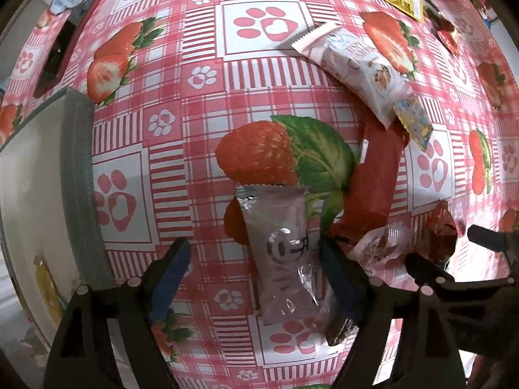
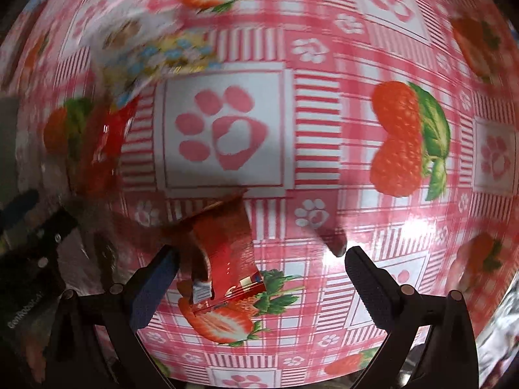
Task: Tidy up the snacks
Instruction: 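Grasp the pink-grey bar with the left tool while the right tool grasps the red candy packet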
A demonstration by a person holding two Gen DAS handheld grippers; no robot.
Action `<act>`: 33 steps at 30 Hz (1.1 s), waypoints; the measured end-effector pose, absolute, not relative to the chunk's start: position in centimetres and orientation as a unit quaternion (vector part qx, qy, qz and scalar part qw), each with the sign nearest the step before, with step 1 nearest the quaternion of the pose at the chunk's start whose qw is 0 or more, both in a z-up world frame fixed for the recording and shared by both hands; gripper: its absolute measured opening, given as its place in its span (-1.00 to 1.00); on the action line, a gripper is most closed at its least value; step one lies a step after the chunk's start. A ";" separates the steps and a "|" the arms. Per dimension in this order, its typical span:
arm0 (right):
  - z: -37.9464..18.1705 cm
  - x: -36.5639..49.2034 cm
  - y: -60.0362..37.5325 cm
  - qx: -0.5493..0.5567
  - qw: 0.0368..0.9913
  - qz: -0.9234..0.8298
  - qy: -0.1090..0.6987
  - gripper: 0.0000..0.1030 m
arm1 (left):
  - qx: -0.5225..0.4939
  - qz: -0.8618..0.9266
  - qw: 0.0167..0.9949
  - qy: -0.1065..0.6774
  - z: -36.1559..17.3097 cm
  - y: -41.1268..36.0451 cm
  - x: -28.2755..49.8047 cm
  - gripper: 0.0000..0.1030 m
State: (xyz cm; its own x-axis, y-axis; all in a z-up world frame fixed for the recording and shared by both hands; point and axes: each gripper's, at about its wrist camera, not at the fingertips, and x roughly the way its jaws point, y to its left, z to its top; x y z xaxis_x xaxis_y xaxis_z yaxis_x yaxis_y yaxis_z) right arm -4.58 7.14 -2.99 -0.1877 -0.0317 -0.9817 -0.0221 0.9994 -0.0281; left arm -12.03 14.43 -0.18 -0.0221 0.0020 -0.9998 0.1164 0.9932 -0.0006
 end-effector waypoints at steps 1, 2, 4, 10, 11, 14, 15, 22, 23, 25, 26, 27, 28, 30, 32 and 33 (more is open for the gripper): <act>-3.0 -4.7 7.2 -0.016 0.638 -0.002 0.770 0.99 | 0.042 -0.041 0.698 0.714 0.1 14.2 -12.0 0.67; -3.1 -4.7 7.2 -0.012 0.638 0.000 0.770 0.99 | 0.041 -0.041 0.697 0.714 0.0 14.0 -12.0 0.69; -3.3 -4.6 6.9 0.003 0.634 0.002 0.773 0.99 | 0.042 -0.041 0.697 0.715 -0.2 13.6 -12.1 0.72; -4.1 -4.8 4.9 -0.001 0.632 0.006 0.775 0.99 | 0.042 -0.039 0.697 0.715 -0.5 13.0 -12.3 0.74; -4.3 -4.7 4.8 -0.001 0.632 0.007 0.775 1.00 | 0.042 -0.038 0.697 0.715 -0.4 13.2 -12.3 0.76; -4.3 -4.6 4.7 0.000 0.634 0.007 0.774 1.00 | 0.041 -0.035 0.695 0.717 -0.7 14.3 -12.0 0.86; -4.3 -4.8 4.6 0.000 0.634 0.007 0.773 1.00 | 0.038 -0.028 0.692 0.721 -1.0 14.5 -12.0 0.93; -3.6 -5.6 5.5 0.000 0.647 0.006 0.763 1.00 | 0.022 -0.021 0.687 0.726 -1.6 15.2 -12.0 0.99; -3.6 -5.6 5.4 0.000 0.646 0.006 0.763 1.00 | 0.022 -0.021 0.686 0.727 -1.5 15.7 -12.2 0.99; -3.7 -5.4 5.4 -0.001 0.643 0.007 0.766 1.00 | 0.020 -0.021 0.685 0.728 -1.7 15.7 -12.3 0.99; -3.7 -5.4 5.4 -0.001 0.642 0.007 0.767 1.00 | 0.021 -0.021 0.685 0.728 -1.7 15.6 -12.3 0.99; -3.8 -5.3 5.4 -0.001 0.641 0.007 0.767 1.00 | 0.021 -0.021 0.686 0.727 -1.9 15.6 -12.3 0.99; -3.8 -5.2 5.4 -0.002 0.642 0.007 0.767 1.00 | 0.020 -0.021 0.686 0.727 -1.9 15.7 -12.2 0.99; -3.8 -5.3 5.4 -0.002 0.643 0.007 0.766 1.00 | 0.020 -0.021 0.687 0.726 -2.0 15.7 -12.2 0.99; -3.7 -5.3 5.4 -0.003 0.643 0.008 0.766 1.00 | 0.020 -0.022 0.688 0.725 -2.0 15.9 -12.2 0.99; -3.7 -5.3 5.4 -0.002 0.643 0.008 0.766 1.00 | 0.021 -0.022 0.688 0.725 -2.0 15.9 -12.3 0.99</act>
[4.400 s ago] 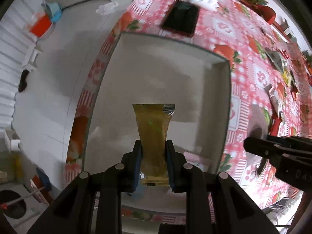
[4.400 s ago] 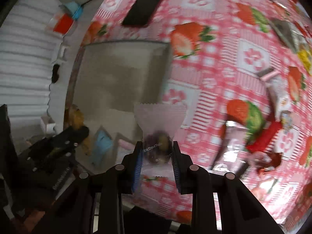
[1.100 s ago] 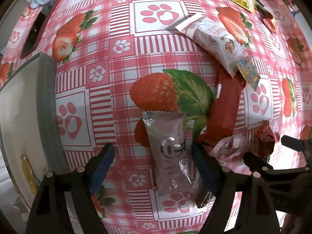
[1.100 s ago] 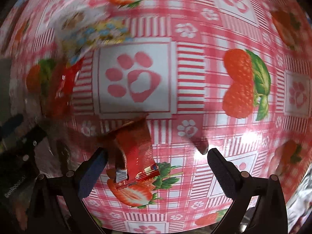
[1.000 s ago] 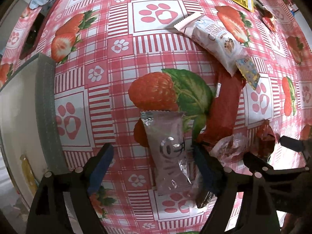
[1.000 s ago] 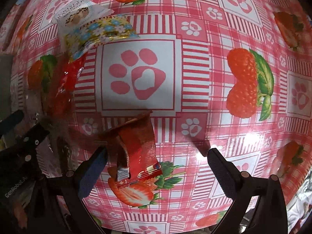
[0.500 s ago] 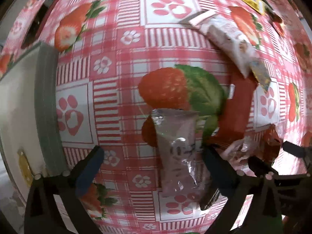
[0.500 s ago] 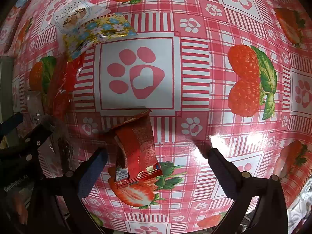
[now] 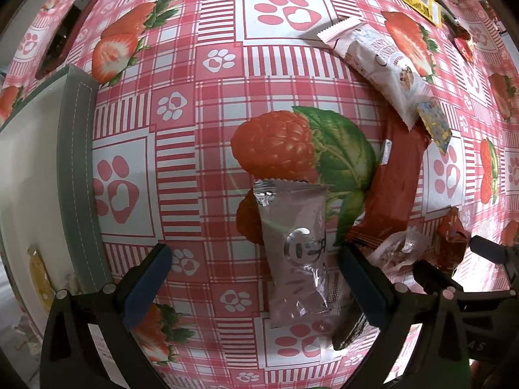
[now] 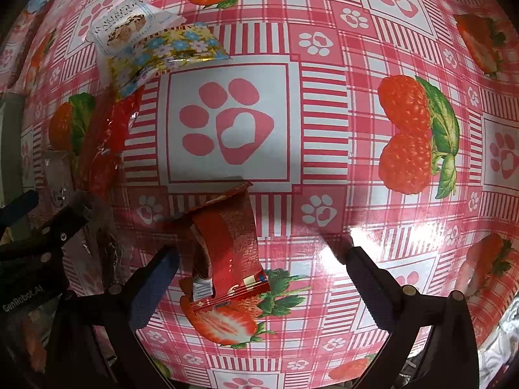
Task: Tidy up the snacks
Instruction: 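Grasp the pink-grey bar with the left tool while the right tool grasps the red candy packet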
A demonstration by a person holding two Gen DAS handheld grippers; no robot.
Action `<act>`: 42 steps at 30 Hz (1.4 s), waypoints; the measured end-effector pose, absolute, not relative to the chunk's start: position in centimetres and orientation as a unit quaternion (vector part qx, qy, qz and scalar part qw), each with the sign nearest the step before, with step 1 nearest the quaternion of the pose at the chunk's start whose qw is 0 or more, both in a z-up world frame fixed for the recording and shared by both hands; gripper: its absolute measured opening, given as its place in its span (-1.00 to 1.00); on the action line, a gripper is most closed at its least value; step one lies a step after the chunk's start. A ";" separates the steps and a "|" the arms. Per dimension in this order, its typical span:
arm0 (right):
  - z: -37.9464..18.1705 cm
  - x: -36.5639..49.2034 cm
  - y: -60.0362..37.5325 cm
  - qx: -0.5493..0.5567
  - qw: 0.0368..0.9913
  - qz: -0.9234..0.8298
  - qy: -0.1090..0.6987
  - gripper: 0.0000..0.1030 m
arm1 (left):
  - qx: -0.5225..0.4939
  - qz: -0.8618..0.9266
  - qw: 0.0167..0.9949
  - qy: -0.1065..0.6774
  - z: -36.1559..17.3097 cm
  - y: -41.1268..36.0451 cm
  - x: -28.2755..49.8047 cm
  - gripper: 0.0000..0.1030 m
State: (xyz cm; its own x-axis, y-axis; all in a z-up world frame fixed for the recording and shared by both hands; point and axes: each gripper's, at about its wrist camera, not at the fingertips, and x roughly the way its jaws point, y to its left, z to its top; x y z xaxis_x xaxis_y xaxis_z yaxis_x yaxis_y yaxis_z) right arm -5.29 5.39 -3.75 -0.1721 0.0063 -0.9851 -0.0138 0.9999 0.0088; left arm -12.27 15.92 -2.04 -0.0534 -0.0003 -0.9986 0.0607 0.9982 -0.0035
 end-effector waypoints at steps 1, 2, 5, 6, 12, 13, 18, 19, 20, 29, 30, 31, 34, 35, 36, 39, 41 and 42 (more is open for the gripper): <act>-3.7 -5.3 5.4 -0.002 0.643 0.008 0.765 1.00 | 0.021 -0.022 0.688 0.725 -1.8 15.8 -12.4 1.00; -3.8 -5.3 5.4 -0.003 0.643 0.008 0.766 1.00 | 0.022 -0.022 0.687 0.726 -1.7 15.9 -12.5 1.00; -3.7 -5.3 5.4 -0.003 0.643 0.008 0.766 1.00 | 0.022 -0.021 0.687 0.726 -1.3 15.9 -12.4 1.00; -3.8 -5.2 5.3 -0.003 0.643 0.008 0.766 1.00 | 0.022 -0.022 0.687 0.726 -1.3 15.9 -12.3 1.00; -3.7 -5.3 5.4 -0.003 0.643 0.008 0.766 1.00 | 0.023 -0.021 0.686 0.727 -1.3 15.8 -12.2 1.00; -3.7 -5.2 5.3 -0.002 0.643 0.008 0.766 1.00 | 0.023 -0.021 0.686 0.727 -1.2 15.8 -12.2 1.00; -3.7 -5.3 5.3 -0.003 0.643 0.008 0.766 1.00 | 0.023 -0.020 0.686 0.727 -1.1 15.9 -12.2 1.00; -3.7 -5.3 5.3 -0.003 0.642 0.008 0.766 1.00 | 0.023 -0.020 0.686 0.727 -1.1 15.9 -12.3 1.00; -3.7 -5.3 5.3 -0.003 0.642 0.009 0.767 1.00 | 0.024 -0.020 0.686 0.727 -1.1 16.0 -12.2 1.00; -3.3 -5.0 6.0 -0.022 0.642 0.024 0.766 0.77 | 0.044 -0.038 0.680 0.731 0.0 14.9 -12.1 0.59; -3.0 -4.9 6.2 -0.028 0.645 0.029 0.763 0.60 | 0.051 -0.044 0.682 0.728 0.3 14.6 -12.1 0.44; -2.7 -4.9 6.5 -0.034 0.649 0.034 0.759 0.49 | 0.055 -0.047 0.683 0.727 0.5 14.4 -12.2 0.34; -1.5 -4.5 7.6 -0.059 0.663 0.057 0.744 -0.43 | 0.066 -0.061 0.689 0.719 1.2 14.1 -12.3 -0.35; -1.4 -4.4 7.8 -0.058 0.663 0.059 0.744 -0.42 | 0.066 -0.065 0.688 0.720 1.3 14.2 -12.3 -0.47; -1.4 -4.4 7.7 -0.052 0.661 0.059 0.746 -0.42 | 0.054 -0.070 0.685 0.723 1.5 14.6 -12.3 -0.49; -1.0 -4.3 7.1 -0.010 0.660 0.062 0.748 -0.42 | 0.035 -0.064 0.689 0.721 2.3 15.8 -12.4 -0.49; -0.5 -4.4 6.6 0.012 0.660 0.066 0.748 -0.42 | 0.025 -0.064 0.694 0.717 3.0 16.8 -12.7 -0.49; -0.2 -4.5 6.5 0.014 0.661 0.066 0.747 -0.42 | 0.018 -0.066 0.697 0.714 3.5 17.4 -12.9 -0.49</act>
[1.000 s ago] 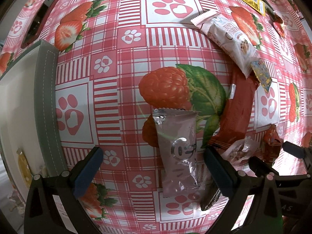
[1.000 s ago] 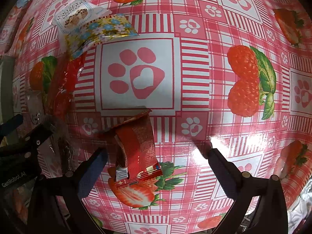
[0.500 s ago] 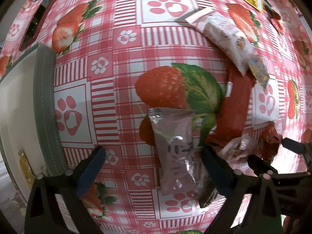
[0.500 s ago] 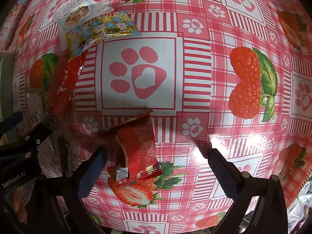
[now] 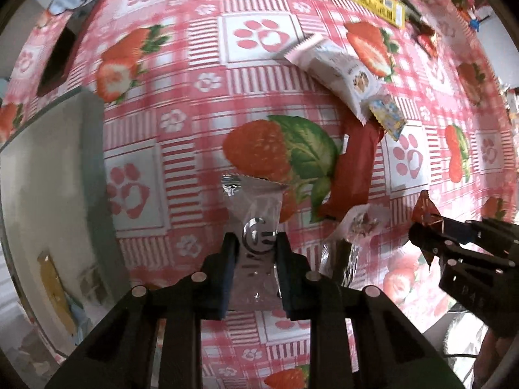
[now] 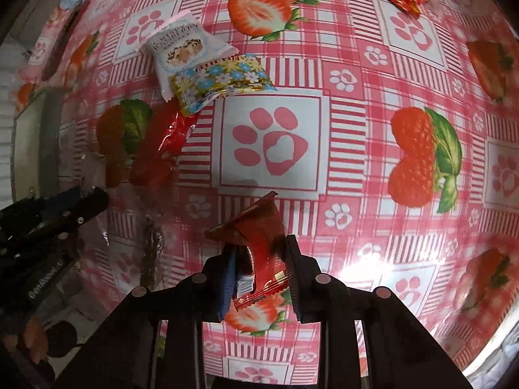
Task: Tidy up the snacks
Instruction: 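Grasp the pink-grey bar with the left tool while the right tool grasps the red candy packet, then carry both packets over the white tray and open both tools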
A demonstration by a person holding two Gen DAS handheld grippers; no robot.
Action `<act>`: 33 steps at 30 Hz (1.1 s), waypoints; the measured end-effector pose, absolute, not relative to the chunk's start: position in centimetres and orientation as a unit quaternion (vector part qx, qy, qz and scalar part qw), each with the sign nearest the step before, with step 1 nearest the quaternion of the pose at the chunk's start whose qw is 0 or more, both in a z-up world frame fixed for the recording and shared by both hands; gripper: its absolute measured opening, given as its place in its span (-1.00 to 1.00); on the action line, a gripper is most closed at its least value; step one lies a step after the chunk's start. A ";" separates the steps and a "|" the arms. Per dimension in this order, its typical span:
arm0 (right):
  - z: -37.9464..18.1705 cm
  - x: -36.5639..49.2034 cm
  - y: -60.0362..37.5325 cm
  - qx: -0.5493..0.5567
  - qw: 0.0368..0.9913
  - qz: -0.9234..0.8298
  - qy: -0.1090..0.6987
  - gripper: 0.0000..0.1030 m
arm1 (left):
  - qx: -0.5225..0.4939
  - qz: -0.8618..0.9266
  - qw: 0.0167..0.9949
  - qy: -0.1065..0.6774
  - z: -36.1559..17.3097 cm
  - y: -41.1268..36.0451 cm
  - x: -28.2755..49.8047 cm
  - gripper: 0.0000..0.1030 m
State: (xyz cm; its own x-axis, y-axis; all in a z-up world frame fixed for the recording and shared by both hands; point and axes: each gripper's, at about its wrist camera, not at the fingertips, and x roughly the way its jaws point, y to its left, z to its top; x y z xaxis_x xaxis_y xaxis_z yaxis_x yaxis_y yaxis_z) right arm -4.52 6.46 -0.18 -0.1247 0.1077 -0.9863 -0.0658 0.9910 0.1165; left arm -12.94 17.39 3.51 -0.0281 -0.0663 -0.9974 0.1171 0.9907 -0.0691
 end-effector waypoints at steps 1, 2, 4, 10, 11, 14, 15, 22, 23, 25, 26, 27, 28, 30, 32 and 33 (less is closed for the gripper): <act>0.1 -4.6 6.3 0.017 0.662 0.067 0.746 -0.42 | 0.014 -0.067 0.699 0.712 3.9 17.9 -13.1 -0.49; 0.4 -4.7 6.2 0.021 0.662 0.068 0.746 -0.42 | 0.012 -0.068 0.701 0.710 4.3 18.7 -13.3 -0.49; 0.9 -4.8 6.0 0.027 0.663 0.068 0.745 -0.42 | 0.007 -0.068 0.705 0.706 5.2 19.6 -13.5 -0.49; 2.6 -5.0 6.0 0.033 0.669 0.070 0.739 -0.42 | -0.002 -0.065 0.716 0.695 7.2 21.7 -13.8 -0.49; 2.9 -5.0 6.2 0.030 0.670 0.071 0.738 -0.42 | -0.003 -0.065 0.719 0.692 7.6 22.1 -13.9 -0.49; 4.0 -4.7 7.0 0.025 0.675 0.076 0.734 -0.42 | -0.010 -0.066 0.728 0.683 8.9 22.8 -14.4 -0.49; 4.5 -4.6 7.4 0.024 0.677 0.079 0.731 -0.42 | -0.014 -0.066 0.731 0.679 9.3 23.3 -14.4 -0.49; 6.4 -3.3 11.9 0.001 0.686 0.112 0.718 -0.42 | -0.040 -0.052 0.748 0.660 10.9 25.9 -14.9 -0.49; 6.8 -3.1 12.9 -0.002 0.687 0.120 0.716 -0.42 | -0.045 -0.048 0.751 0.657 11.1 26.4 -15.1 -0.49; 7.1 -3.4 14.3 -0.007 0.688 0.132 0.714 -0.42 | -0.057 -0.039 0.755 0.652 11.5 27.8 -15.2 -0.49; 7.3 -3.3 15.3 -0.012 0.688 0.140 0.712 -0.42 | -0.062 -0.034 0.757 0.650 11.7 28.5 -15.3 -0.49; 7.5 -3.3 16.3 -0.017 0.688 0.148 0.711 -0.42 | -0.068 -0.029 0.759 0.647 11.8 29.2 -15.5 -0.49; 7.6 -3.5 17.1 -0.020 0.688 0.154 0.709 -0.42 | -0.073 -0.025 0.760 0.646 11.9 29.8 -15.6 -0.49; 7.8 -4.4 19.2 -0.028 0.687 0.169 0.706 -0.42 | -0.082 -0.013 0.762 0.643 12.0 31.2 -15.7 -0.49; 7.9 -4.9 20.7 -0.035 0.685 0.182 0.704 -0.42 | -0.091 -0.001 0.762 0.641 11.9 32.5 -16.0 -0.49; 7.8 -4.9 21.7 -0.037 0.684 0.188 0.704 -0.42 | -0.095 0.003 0.761 0.641 11.8 33.1 -16.1 -0.49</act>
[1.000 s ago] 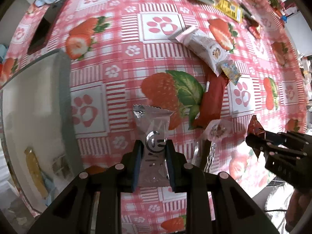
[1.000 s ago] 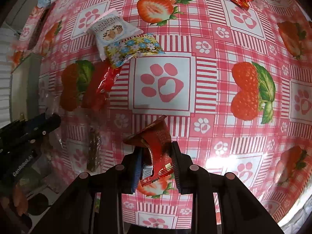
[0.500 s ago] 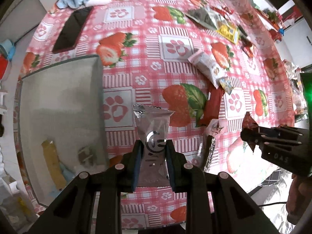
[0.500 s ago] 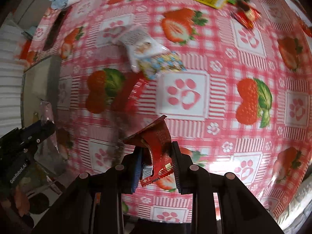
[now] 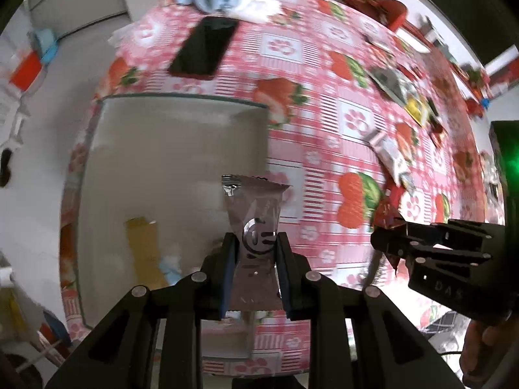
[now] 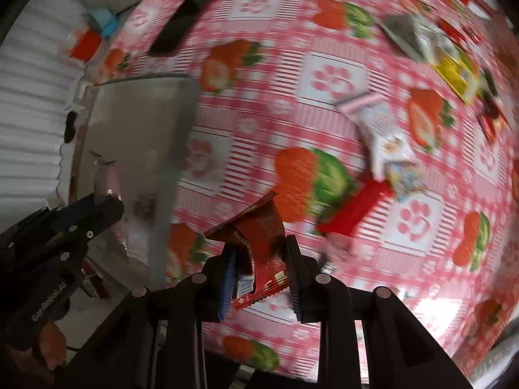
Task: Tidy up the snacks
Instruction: 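Carry both packets over the white tray and open both tools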
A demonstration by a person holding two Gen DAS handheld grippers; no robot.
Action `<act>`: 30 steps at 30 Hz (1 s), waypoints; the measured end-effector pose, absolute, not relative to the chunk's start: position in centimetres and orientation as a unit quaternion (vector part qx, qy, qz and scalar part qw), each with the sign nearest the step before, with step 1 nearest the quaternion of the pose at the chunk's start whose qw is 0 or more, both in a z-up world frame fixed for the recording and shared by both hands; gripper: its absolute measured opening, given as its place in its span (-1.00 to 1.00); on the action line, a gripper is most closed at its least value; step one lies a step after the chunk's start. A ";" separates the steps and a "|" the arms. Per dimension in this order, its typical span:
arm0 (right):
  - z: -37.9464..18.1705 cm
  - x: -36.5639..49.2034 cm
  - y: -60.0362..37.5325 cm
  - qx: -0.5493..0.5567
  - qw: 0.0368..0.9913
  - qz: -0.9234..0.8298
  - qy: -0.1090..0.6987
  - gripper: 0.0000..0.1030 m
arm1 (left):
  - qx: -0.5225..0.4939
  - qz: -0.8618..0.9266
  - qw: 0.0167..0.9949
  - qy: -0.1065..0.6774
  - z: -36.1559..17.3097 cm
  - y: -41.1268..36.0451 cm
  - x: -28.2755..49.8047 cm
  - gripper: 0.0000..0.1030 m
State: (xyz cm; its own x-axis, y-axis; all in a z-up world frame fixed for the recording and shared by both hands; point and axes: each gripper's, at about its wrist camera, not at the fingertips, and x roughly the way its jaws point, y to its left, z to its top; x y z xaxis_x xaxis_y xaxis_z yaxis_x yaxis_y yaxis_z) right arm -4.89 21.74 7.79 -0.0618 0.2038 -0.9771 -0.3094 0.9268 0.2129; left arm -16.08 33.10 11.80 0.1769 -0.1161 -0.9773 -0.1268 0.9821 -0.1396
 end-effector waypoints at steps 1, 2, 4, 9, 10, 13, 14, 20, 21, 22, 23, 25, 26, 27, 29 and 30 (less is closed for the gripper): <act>7.6 -5.0 22.8 -0.039 0.683 0.192 0.704 -0.42 | -0.099 0.010 0.760 0.642 11.7 33.8 -16.2 -0.49; 7.6 -5.0 23.7 -0.043 0.681 0.200 0.703 -0.42 | -0.103 0.018 0.759 0.643 11.5 34.6 -16.5 -0.49; 7.4 -5.1 25.4 -0.048 0.678 0.209 0.703 -0.42 | -0.109 0.030 0.756 0.644 11.3 35.9 -16.9 -0.49; 7.0 -5.2 29.4 -0.056 0.669 0.233 0.704 -0.42 | -0.119 0.051 0.748 0.651 10.3 38.7 -18.0 -0.49; 6.9 -5.3 30.0 -0.055 0.666 0.237 0.705 -0.42 | -0.122 0.053 0.746 0.653 10.1 39.1 -18.2 -0.49; 6.4 -5.5 31.9 -0.061 0.659 0.248 0.707 -0.42 | -0.129 0.060 0.739 0.659 9.5 40.2 -18.7 -0.49; 6.2 -5.6 32.6 -0.064 0.658 0.251 0.707 -0.42 | -0.128 0.062 0.737 0.661 9.4 40.4 -18.9 -0.49; 5.0 -5.8 35.1 -0.058 0.645 0.260 0.716 -0.42 | -0.133 0.069 0.723 0.674 8.3 41.3 -19.5 -0.49; 4.8 -5.8 35.4 -0.056 0.643 0.261 0.718 -0.42 | -0.134 0.069 0.722 0.676 8.1 41.3 -19.6 -0.49; 4.5 -5.8 35.8 -0.055 0.641 0.261 0.720 -0.42 | -0.133 0.069 0.720 0.677 8.0 41.3 -19.6 -0.49; 4.2 -5.7 36.2 -0.055 0.639 0.261 0.722 -0.42 | -0.131 0.069 0.720 0.678 7.9 41.2 -19.6 -0.49; 3.7 -5.6 36.8 -0.057 0.636 0.260 0.724 -0.42 | -0.124 0.068 0.719 0.680 7.8 41.1 -19.8 -0.49; 3.4 -5.6 37.1 -0.058 0.635 0.259 0.725 -0.42 | -0.123 0.066 0.719 0.680 7.8 41.1 -19.8 -0.48; 3.1 -5.6 37.3 -0.060 0.635 0.256 0.726 -0.42 | -0.122 0.065 0.721 0.679 7.8 41.1 -19.9 -0.48; 2.8 -5.6 37.5 -0.062 0.633 0.253 0.729 -0.42 | -0.119 0.062 0.722 0.679 7.8 41.2 -20.0 -0.45; 2.6 -5.7 37.6 -0.062 0.630 0.252 0.731 -0.42 | -0.118 0.060 0.720 0.681 7.7 41.2 -20.1 -0.43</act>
State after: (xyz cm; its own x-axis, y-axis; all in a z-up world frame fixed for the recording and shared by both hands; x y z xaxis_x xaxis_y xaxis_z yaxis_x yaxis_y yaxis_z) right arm -5.72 37.61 2.58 -0.1976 0.2276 -0.9535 -0.4089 0.8649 0.2912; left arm -20.05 41.16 7.74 0.0660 -0.0734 -0.9951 -0.2475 0.9649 -0.0876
